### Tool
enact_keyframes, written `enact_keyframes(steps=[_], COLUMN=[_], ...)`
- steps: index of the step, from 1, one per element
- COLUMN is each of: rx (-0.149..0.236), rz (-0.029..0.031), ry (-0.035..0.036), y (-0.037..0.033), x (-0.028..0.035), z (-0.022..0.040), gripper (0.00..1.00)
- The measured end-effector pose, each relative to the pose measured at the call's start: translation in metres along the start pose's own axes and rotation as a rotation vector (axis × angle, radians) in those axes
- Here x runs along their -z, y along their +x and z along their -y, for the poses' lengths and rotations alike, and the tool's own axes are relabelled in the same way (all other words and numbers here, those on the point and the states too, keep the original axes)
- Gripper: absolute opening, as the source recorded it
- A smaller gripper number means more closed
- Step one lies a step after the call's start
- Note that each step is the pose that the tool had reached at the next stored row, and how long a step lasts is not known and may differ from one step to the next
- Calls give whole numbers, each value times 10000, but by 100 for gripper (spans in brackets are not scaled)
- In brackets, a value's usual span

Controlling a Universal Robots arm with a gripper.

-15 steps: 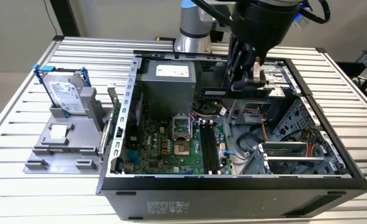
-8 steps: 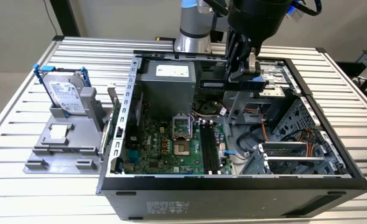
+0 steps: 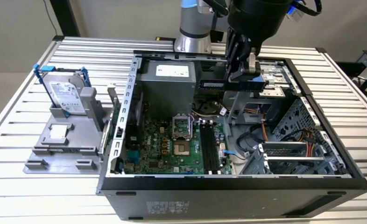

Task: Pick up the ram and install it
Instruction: 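Insert the ram into the slot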

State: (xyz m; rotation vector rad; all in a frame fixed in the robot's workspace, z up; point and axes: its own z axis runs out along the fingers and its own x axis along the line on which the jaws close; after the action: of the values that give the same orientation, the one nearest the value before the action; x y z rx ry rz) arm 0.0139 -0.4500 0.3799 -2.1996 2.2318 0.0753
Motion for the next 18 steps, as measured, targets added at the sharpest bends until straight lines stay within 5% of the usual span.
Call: enact_keyframes(steps=[18], rx=[-49], rz=[1], ry=[-4], y=[0], x=[0], z=[0], gripper=[0])
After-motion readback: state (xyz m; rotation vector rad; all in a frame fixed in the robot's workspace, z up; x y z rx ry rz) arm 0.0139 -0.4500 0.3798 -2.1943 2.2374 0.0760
